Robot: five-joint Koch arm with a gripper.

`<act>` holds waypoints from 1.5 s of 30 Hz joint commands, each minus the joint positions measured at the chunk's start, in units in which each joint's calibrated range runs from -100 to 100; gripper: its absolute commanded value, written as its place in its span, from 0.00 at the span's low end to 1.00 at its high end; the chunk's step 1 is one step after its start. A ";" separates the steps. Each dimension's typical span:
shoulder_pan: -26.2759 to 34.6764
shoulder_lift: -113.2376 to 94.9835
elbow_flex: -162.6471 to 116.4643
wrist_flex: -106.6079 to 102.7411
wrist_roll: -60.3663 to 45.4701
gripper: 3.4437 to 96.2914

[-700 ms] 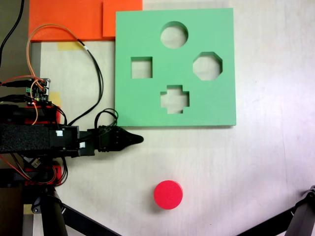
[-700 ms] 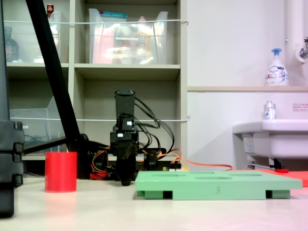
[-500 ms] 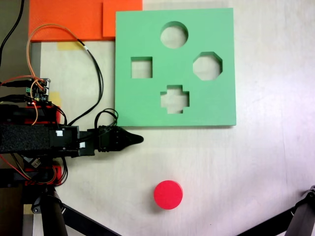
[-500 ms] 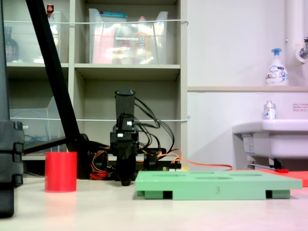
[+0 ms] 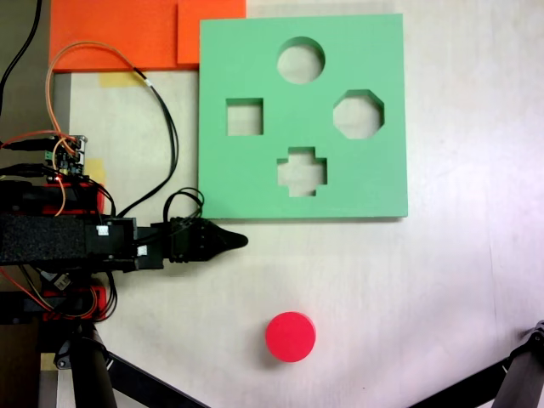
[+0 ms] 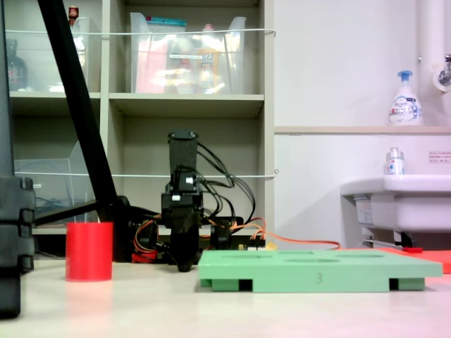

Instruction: Put the cylinder block into the corresponding hole

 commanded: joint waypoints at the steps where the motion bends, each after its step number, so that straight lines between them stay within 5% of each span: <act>1: -0.24 -0.55 -0.78 -6.48 -0.10 0.50; 7: -1.61 -0.55 -0.78 7.10 4.84 0.53; 11: -1.90 -0.55 -0.78 26.93 16.41 0.46; 19: -1.95 -0.55 -0.78 51.20 43.17 0.51; 36: -6.74 -0.55 -0.78 45.52 49.38 0.49; 40: -7.37 3.92 -0.78 48.21 48.99 0.66; 45: -8.45 50.43 3.70 83.75 48.74 0.85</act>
